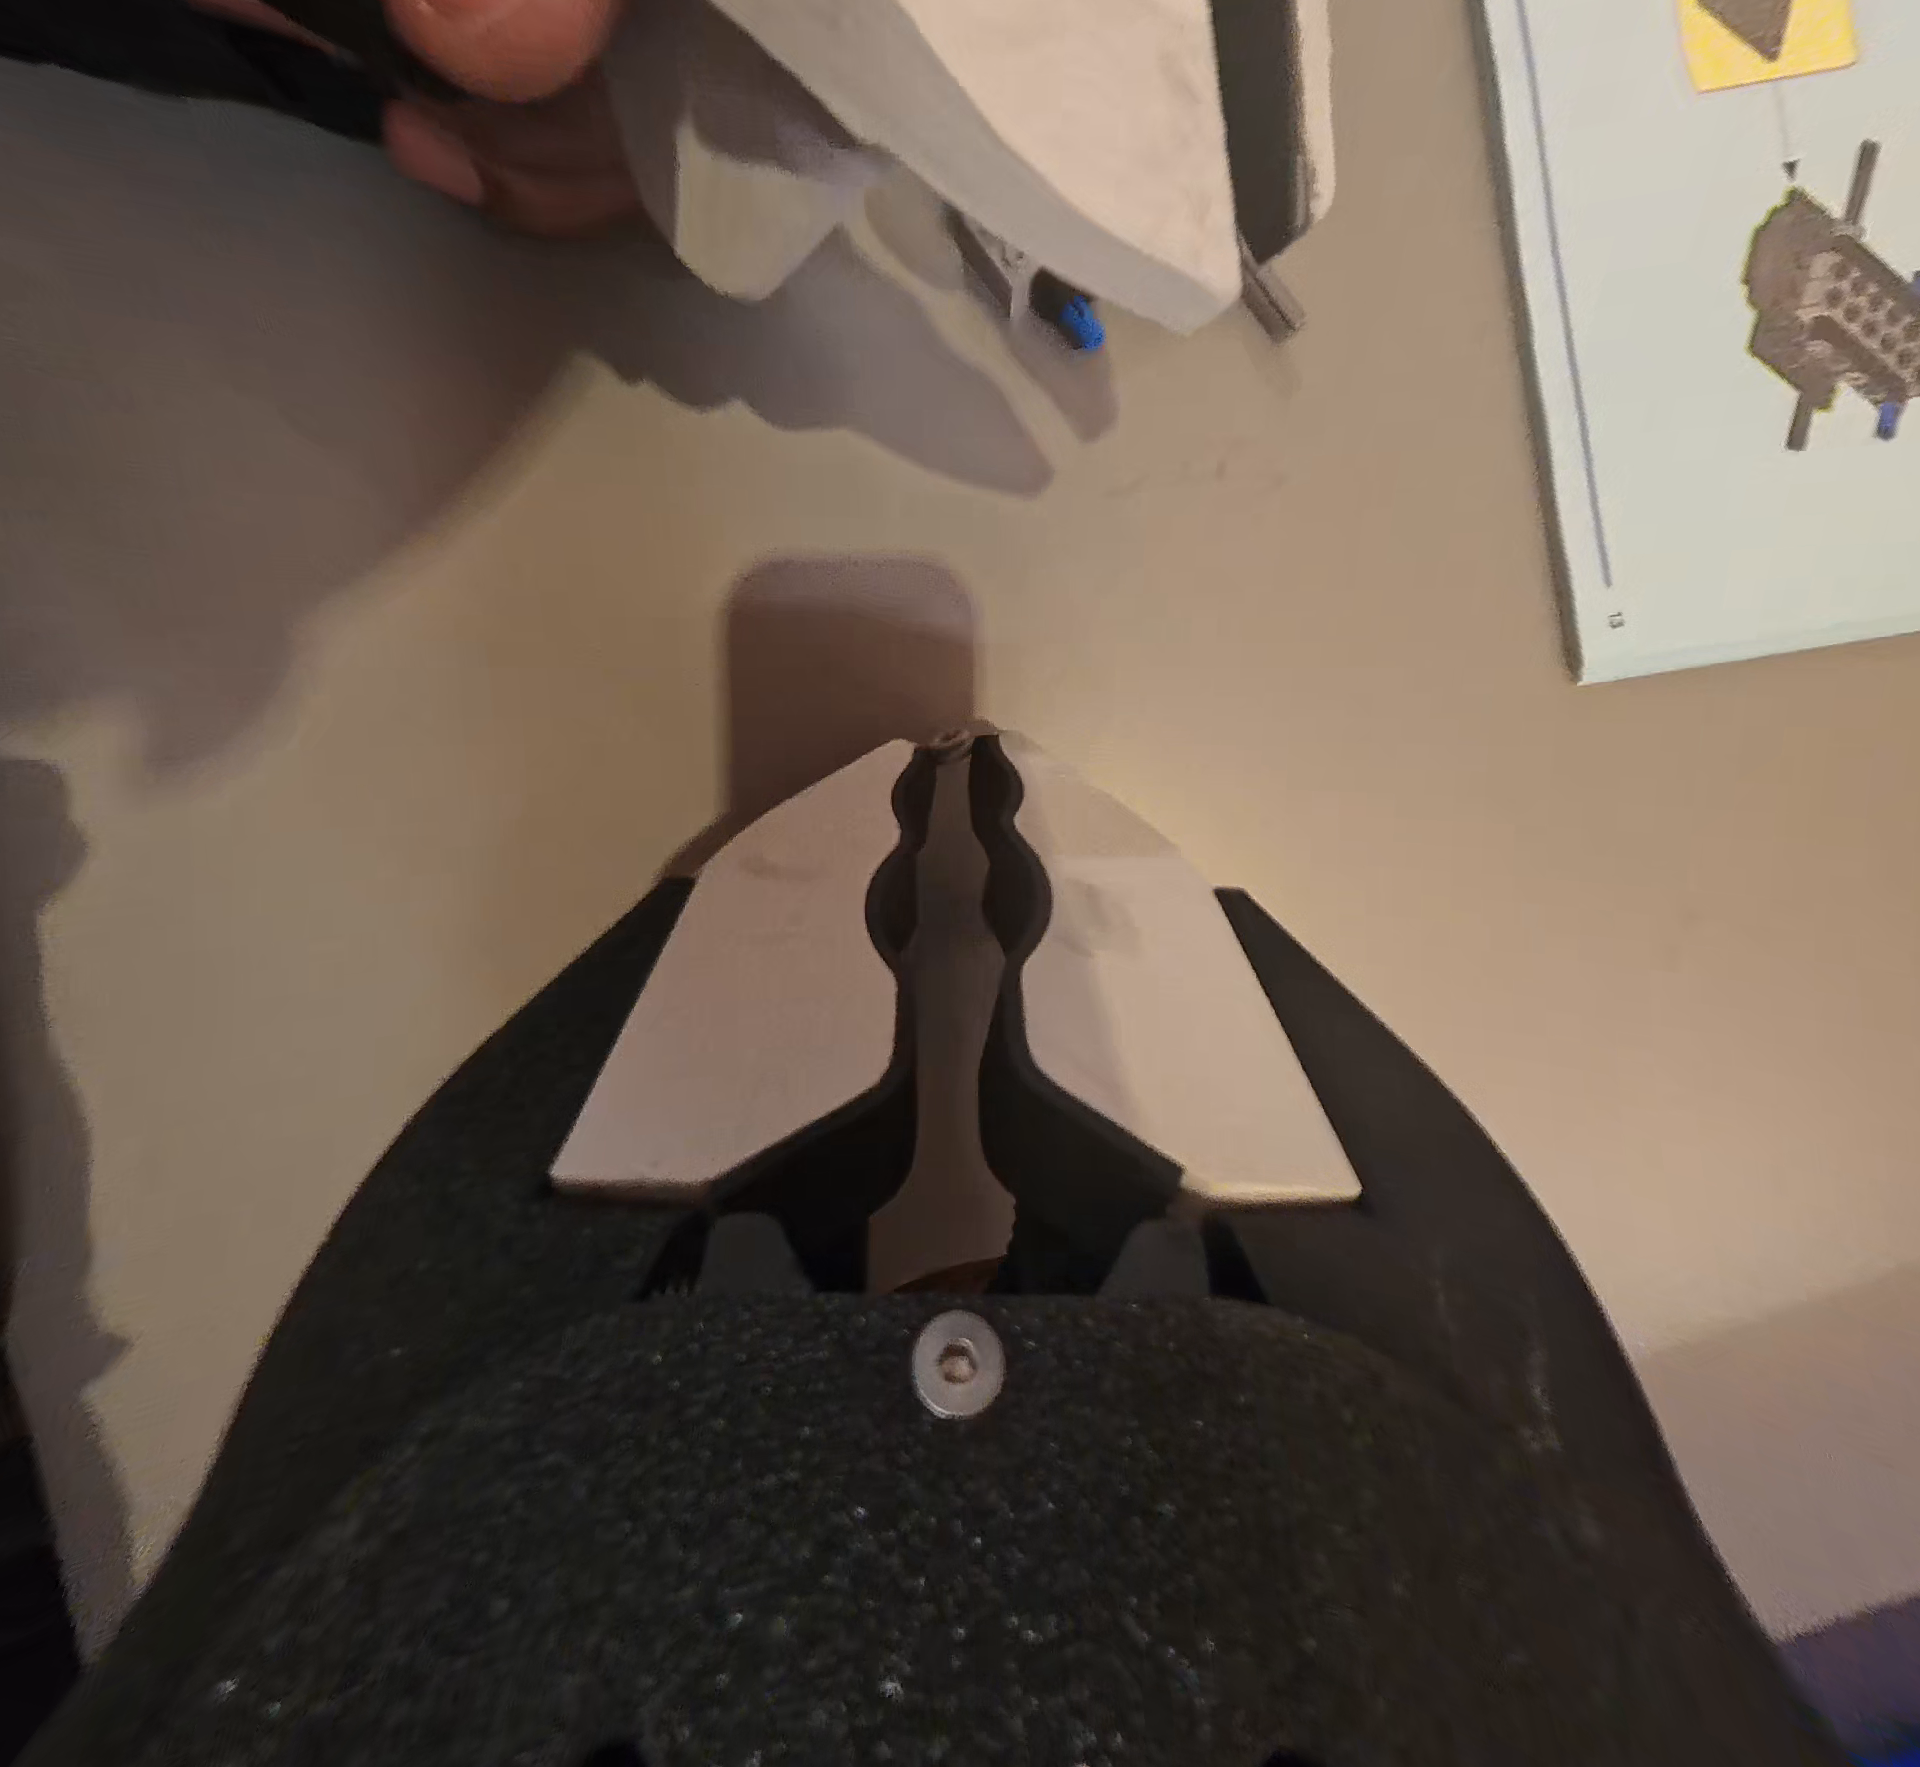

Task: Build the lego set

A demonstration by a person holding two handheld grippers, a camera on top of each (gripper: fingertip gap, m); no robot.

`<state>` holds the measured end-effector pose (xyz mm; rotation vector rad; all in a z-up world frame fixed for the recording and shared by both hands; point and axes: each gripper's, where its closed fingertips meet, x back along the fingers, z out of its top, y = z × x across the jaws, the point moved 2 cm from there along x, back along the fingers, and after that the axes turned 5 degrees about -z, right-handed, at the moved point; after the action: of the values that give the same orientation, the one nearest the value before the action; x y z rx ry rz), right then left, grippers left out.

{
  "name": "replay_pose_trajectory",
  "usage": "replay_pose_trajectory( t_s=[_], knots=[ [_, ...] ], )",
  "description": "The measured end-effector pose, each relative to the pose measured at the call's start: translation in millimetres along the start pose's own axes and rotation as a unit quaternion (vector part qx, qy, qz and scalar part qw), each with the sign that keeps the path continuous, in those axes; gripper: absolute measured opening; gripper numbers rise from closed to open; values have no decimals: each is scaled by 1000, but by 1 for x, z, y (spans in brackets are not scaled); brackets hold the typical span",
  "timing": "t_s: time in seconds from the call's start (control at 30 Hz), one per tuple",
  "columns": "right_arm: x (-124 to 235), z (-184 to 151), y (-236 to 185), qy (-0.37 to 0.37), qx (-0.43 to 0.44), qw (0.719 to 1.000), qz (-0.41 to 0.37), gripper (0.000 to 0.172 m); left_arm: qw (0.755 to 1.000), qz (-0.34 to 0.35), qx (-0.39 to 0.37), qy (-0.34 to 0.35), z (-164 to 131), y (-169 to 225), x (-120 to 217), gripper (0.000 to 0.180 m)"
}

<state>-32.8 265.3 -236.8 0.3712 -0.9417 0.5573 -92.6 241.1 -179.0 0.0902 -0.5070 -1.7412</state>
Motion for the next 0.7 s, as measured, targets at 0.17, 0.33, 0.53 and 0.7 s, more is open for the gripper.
replay_pose_trajectory(
  t_s=[0.17,0.33,0.53,0.7],
  knots=[
    [-8,-4,-2,4,-6,1000,7,8,1000,7,-8,-2,0,-1,0,13],
    [-6,-8,2,7,-16,1000,4,9,1000,8,2,0,0,-4,0,13],
    [-5,-10,4,8,-20,1000,3,11,1000,10,2,-1,0,-4,-1,13],
    [-3,-10,6,9,-25,1000,-1,18,1000,8,4,-1,0,-4,-1,13]
  ],
)
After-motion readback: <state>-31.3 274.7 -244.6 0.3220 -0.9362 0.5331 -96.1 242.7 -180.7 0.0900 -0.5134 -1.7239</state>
